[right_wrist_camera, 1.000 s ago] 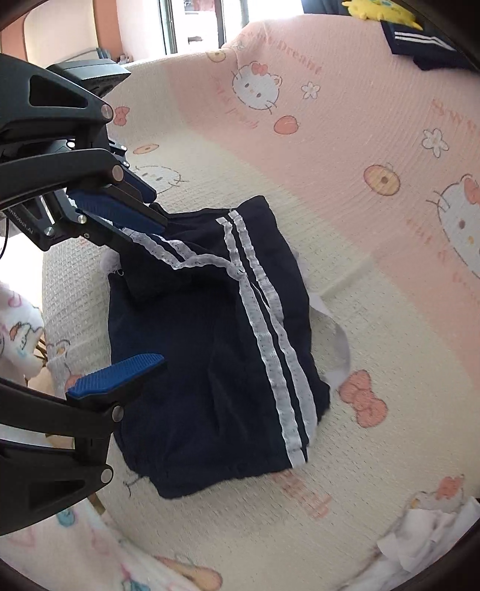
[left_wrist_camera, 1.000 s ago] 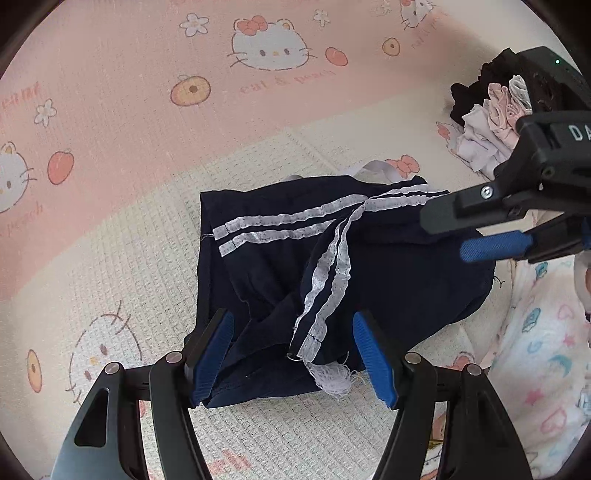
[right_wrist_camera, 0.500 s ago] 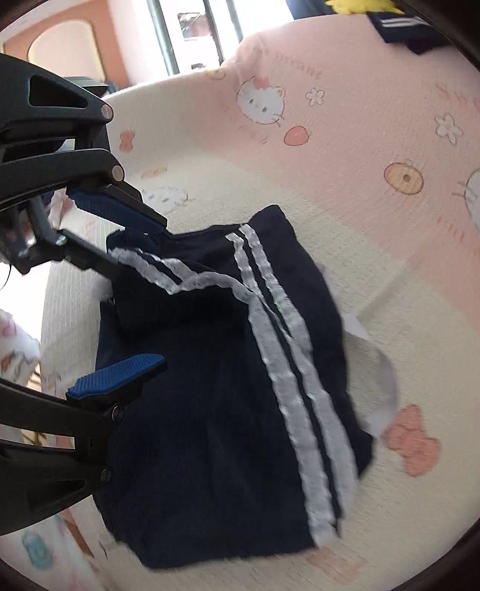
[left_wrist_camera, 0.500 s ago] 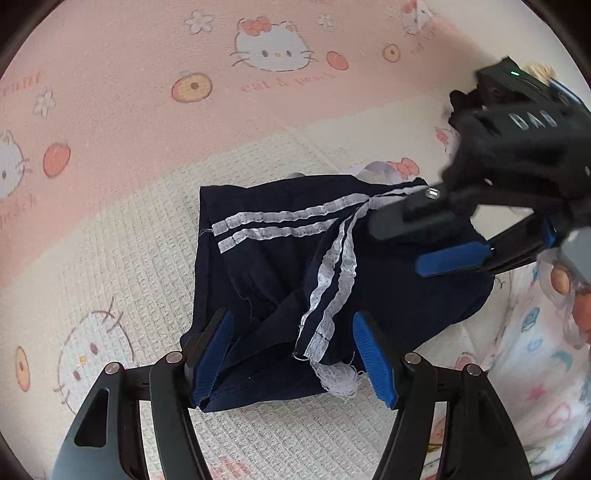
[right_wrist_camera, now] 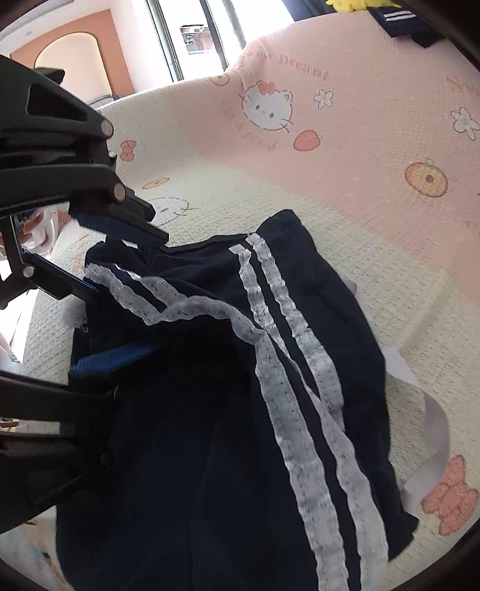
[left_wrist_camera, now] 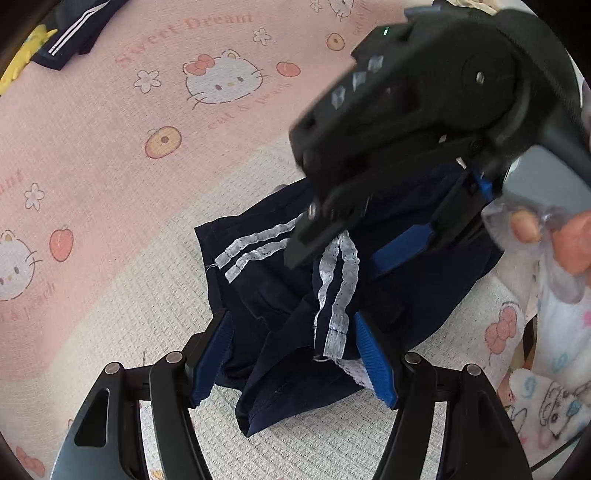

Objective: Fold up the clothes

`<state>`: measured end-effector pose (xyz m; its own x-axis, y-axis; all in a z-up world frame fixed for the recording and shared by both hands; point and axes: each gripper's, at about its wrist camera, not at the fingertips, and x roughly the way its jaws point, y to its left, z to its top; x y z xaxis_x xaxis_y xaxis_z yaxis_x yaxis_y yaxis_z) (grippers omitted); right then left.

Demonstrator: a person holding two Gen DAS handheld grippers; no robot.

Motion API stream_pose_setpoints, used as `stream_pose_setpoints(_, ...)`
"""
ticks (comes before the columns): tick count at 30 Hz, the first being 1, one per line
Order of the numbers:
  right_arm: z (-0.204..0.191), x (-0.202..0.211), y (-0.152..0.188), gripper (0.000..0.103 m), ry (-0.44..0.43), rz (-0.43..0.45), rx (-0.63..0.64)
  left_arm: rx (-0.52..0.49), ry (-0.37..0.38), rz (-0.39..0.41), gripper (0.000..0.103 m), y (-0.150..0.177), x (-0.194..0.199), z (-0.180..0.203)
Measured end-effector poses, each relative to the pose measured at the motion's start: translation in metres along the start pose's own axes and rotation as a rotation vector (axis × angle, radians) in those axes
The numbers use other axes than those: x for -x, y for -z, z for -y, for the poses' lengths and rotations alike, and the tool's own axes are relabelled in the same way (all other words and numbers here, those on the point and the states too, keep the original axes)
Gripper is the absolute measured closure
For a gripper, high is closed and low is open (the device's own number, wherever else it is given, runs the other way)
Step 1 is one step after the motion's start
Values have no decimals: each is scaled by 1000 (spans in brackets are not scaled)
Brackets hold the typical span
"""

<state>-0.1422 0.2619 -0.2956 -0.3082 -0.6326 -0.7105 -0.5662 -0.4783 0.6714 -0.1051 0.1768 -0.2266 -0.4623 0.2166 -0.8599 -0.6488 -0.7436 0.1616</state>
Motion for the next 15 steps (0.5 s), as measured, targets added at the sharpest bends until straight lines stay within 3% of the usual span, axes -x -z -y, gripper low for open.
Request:
stream_pose_setpoints(2,2,-6,1,92,14,7,15,5,16,4,38,-1,1,1)
stream_pose_setpoints(3,3,-8,2,94,13,13,22,9,26,7,38,-2,1,1)
stream_pose_setpoints(12,-6,10,1,94,-133,83,70,188,137,2,43,-9,-4,-15)
stream_pose_setpoints(15,-10,17,-2,94,-158,99,76,201,138,-3,43,-12,-7,-16)
